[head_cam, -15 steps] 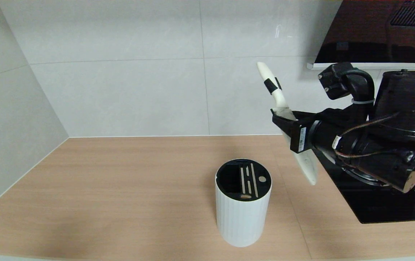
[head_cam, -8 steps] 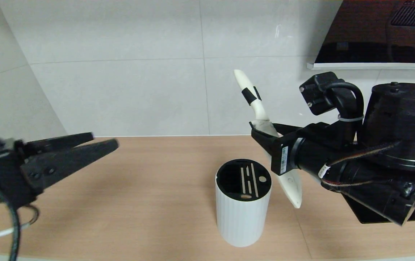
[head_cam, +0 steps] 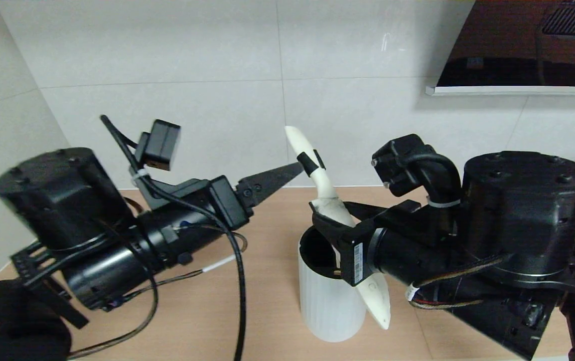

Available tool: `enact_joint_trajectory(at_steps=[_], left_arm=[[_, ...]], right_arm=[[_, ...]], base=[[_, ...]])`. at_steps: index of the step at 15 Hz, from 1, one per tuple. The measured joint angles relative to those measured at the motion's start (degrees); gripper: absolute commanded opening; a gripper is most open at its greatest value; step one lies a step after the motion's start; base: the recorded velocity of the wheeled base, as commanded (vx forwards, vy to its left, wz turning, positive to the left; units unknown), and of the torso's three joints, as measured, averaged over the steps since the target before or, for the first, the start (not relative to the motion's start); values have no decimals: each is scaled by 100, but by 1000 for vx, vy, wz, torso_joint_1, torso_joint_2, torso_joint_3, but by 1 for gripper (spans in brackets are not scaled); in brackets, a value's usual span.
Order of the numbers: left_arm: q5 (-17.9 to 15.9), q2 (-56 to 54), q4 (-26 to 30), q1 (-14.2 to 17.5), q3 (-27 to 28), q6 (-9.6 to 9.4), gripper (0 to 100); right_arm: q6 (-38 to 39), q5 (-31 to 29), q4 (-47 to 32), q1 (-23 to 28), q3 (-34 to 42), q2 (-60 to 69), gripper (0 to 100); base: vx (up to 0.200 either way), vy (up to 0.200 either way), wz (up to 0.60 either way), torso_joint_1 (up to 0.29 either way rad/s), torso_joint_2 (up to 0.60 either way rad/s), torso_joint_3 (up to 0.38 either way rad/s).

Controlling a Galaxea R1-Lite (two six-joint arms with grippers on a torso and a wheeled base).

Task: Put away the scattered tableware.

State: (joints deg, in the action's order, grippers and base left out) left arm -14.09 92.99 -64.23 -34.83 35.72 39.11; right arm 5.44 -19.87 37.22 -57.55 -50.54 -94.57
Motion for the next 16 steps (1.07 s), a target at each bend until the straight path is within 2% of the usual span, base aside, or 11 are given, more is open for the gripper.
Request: enact_joint_trajectory(at_steps=[1, 4, 16], left_arm=[[158, 221, -154, -163, -9, 33, 100], [227, 524, -211, -336, -11, -7, 100], [250, 445, -204, -221, 59, -71, 100]], right_arm=[[30, 2, 0, -90, 11, -55, 0], [30, 0, 2, -218, 77, -132, 0], [17, -16, 11, -311, 217, -162, 0]], base=[[0, 0, 0, 0, 0, 0], [0, 0, 0, 0, 0, 0], [0, 0, 0, 0, 0, 0]])
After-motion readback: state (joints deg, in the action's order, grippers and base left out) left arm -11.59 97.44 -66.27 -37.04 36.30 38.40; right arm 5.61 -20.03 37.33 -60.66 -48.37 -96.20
